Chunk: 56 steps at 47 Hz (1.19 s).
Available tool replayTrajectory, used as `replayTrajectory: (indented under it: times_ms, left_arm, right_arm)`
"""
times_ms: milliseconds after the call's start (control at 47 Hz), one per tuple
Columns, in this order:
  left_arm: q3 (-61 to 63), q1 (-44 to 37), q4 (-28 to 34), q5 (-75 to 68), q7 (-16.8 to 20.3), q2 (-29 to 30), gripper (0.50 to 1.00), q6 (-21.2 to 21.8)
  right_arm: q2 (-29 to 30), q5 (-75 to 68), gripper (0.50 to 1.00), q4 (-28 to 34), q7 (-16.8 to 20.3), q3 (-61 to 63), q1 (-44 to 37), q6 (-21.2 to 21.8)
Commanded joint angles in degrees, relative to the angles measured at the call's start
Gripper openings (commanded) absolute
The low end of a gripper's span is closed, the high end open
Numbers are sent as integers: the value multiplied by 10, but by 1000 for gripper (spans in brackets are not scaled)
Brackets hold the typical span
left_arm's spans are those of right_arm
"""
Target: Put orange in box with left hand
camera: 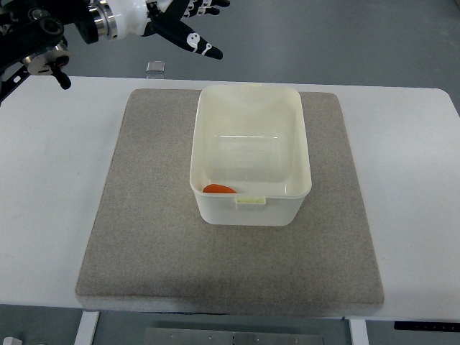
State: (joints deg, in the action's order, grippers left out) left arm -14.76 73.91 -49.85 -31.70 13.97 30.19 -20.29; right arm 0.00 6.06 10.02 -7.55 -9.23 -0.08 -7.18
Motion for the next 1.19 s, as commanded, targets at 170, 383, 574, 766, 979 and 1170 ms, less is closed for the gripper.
replayTrajectory:
  times_ms: [170, 383, 574, 766, 979, 1170]
  left_arm:
    - [-68, -125, 21, 142, 0, 0, 994, -1]
    - [-72, -146, 68, 245, -2, -6, 994, -18]
    - [-78, -142, 148, 351, -64, -8, 994, -100]
    - [-120, -147, 212, 449, -177, -46, 994, -143]
    - [-134, -161, 216, 543, -225, -49, 994, -144]
    - [-159, -164, 216, 562, -228, -49, 994, -147]
  right_arm:
    - [0, 0, 932, 0, 0, 0, 0, 0]
    - [0, 0, 932, 0, 0, 0, 0, 0]
    - [0, 0, 932, 0, 0, 0, 0, 1]
    - [0, 0, 932, 0, 0, 0, 0, 0]
    - [0, 0, 932, 0, 0, 0, 0, 1]
    - [0, 0, 932, 0, 0, 0, 0, 0]
